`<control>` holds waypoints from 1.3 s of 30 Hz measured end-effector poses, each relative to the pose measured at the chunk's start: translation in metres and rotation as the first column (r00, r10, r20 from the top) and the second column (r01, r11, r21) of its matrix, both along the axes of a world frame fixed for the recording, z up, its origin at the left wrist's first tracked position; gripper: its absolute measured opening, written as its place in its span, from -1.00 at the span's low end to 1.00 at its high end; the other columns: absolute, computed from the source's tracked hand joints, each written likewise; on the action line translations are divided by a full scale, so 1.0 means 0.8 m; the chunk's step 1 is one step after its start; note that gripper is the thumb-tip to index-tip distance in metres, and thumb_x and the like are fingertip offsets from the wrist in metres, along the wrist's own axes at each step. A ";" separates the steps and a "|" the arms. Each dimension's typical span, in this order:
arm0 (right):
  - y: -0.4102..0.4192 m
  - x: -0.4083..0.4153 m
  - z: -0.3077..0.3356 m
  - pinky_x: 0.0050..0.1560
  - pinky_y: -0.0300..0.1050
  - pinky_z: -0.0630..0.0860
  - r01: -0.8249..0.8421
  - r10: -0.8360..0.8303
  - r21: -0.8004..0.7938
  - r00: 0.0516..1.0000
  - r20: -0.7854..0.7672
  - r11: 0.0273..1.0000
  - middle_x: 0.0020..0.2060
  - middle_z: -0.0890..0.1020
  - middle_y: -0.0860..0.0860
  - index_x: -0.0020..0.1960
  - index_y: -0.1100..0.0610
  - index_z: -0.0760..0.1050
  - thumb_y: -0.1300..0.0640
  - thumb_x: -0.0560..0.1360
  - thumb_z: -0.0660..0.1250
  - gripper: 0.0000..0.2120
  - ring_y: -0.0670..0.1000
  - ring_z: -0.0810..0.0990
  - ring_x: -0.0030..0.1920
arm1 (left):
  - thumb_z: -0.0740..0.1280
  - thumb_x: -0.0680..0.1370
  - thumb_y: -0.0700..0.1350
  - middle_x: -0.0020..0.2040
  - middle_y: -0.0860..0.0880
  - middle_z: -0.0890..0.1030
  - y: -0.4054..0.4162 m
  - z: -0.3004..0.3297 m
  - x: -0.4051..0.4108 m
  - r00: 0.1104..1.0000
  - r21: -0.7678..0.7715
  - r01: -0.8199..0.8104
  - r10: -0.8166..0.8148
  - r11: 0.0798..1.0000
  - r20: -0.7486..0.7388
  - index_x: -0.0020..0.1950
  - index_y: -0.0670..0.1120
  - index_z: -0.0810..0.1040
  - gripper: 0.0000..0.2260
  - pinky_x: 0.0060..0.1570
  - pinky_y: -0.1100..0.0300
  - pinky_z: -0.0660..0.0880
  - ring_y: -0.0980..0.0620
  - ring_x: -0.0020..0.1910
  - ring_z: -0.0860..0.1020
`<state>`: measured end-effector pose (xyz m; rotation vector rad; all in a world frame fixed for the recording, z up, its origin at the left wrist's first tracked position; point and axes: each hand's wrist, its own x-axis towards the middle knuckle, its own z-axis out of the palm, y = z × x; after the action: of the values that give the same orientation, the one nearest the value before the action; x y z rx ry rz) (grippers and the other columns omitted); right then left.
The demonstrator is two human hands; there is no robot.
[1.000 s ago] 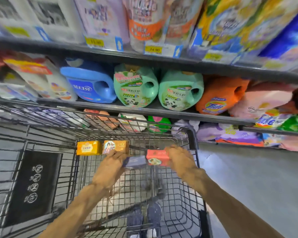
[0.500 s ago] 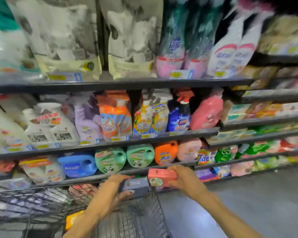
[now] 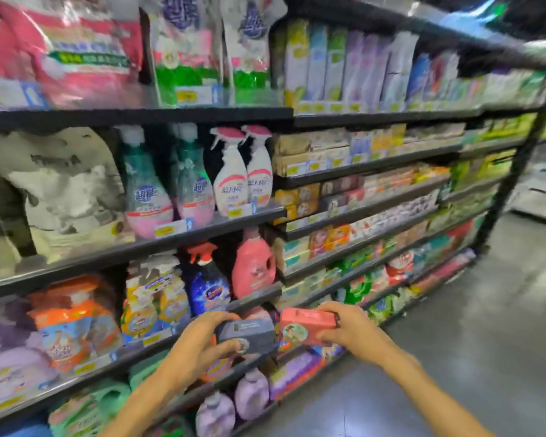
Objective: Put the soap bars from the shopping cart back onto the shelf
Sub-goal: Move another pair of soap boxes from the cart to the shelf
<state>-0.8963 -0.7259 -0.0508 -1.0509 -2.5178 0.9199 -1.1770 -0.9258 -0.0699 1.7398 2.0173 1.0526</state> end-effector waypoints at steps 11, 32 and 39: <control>0.192 0.219 0.056 -0.08 -0.06 0.60 0.119 -0.116 0.040 0.992 -0.055 0.992 -0.11 0.66 -0.11 0.14 -0.07 0.54 0.13 0.36 0.51 -0.62 -0.16 0.63 -0.13 | 0.41 0.38 0.34 0.06 0.25 0.57 0.254 0.072 0.190 0.987 0.070 0.146 -0.141 0.987 -0.081 0.11 0.26 0.51 -0.64 0.05 0.26 0.46 0.26 0.07 0.52; 0.579 0.268 0.093 -0.34 -0.28 0.52 0.208 -0.202 0.084 0.977 -0.073 0.975 0.02 0.62 -0.13 0.27 -0.07 0.48 0.07 0.41 0.52 -0.53 -0.22 0.61 -0.27 | 0.44 0.49 0.13 0.07 0.29 0.53 0.647 0.113 0.219 0.986 0.141 0.138 -0.122 0.980 -0.114 0.21 0.15 0.52 -0.68 0.10 0.14 0.48 0.28 0.06 0.50; 0.694 0.188 0.101 -0.15 -0.34 0.53 0.113 -0.104 0.099 0.990 -0.094 0.989 0.03 0.64 -0.17 0.23 -0.08 0.50 0.11 0.40 0.53 -0.56 -0.35 0.58 -0.13 | 0.40 0.45 0.23 0.11 0.24 0.55 0.728 0.113 0.157 0.985 0.168 -0.044 0.071 0.985 -0.158 0.24 0.14 0.51 -0.60 0.09 0.20 0.43 0.22 0.10 0.48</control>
<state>-0.7456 -0.1704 0.0297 -1.0784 -2.3834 0.7787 -1.0511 -0.3435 0.0201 1.9187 2.1445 1.1582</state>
